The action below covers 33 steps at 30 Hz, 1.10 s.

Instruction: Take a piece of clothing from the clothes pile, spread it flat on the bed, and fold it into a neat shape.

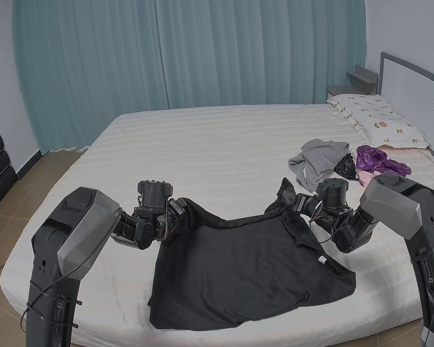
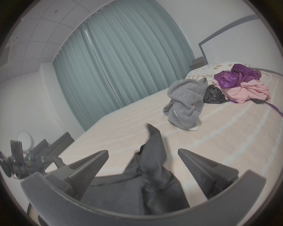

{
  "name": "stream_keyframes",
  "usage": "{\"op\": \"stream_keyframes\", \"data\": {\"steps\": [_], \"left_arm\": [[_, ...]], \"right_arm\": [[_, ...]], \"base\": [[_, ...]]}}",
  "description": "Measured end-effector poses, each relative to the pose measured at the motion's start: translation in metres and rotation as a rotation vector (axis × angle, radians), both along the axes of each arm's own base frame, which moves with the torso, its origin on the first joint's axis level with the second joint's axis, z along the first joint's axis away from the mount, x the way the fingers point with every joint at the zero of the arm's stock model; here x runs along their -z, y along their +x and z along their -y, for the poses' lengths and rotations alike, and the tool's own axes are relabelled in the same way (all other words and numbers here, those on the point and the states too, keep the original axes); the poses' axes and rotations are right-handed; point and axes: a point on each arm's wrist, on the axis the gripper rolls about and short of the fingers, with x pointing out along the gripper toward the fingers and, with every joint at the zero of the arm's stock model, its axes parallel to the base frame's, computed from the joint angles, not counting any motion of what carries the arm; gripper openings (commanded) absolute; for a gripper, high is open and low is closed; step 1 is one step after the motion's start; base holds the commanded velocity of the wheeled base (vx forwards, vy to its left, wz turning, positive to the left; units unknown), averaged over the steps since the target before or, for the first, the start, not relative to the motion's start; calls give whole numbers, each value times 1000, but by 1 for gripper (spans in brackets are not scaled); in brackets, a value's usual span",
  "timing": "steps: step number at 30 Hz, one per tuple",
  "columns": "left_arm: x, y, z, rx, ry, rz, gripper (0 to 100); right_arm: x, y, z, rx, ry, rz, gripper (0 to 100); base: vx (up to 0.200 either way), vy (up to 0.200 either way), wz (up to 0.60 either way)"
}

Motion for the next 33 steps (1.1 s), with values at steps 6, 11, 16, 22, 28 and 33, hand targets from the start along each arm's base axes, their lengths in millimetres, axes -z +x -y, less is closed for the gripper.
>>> {"op": "stream_keyframes", "data": {"steps": [6, 11, 16, 22, 28, 33], "left_arm": [[7, 11, -15, -100, 39, 19, 100], [4, 17, -27, -136, 37, 35, 100], [5, 14, -33, -108, 23, -3, 100], [1, -3, -39, 19, -51, -112, 100], [-11, -15, -49, 1, -128, -154, 100], [-16, -29, -54, -15, -178, -191, 100]], "right_arm": [[13, 7, 19, 77, -27, 1, 100], [1, 18, 30, 134, 3, 64, 100], [0, 8, 35, 95, 19, 25, 100], [4, -25, 30, -26, 20, -103, 100], [3, -47, 9, -135, -36, -189, 100], [9, -54, -3, -192, -114, -249, 100]], "base": [[0, 0, 0], [0, 0, 0], [0, 0, 0], [0, 0, 0], [0, 0, 0], [0, 0, 0]]}}
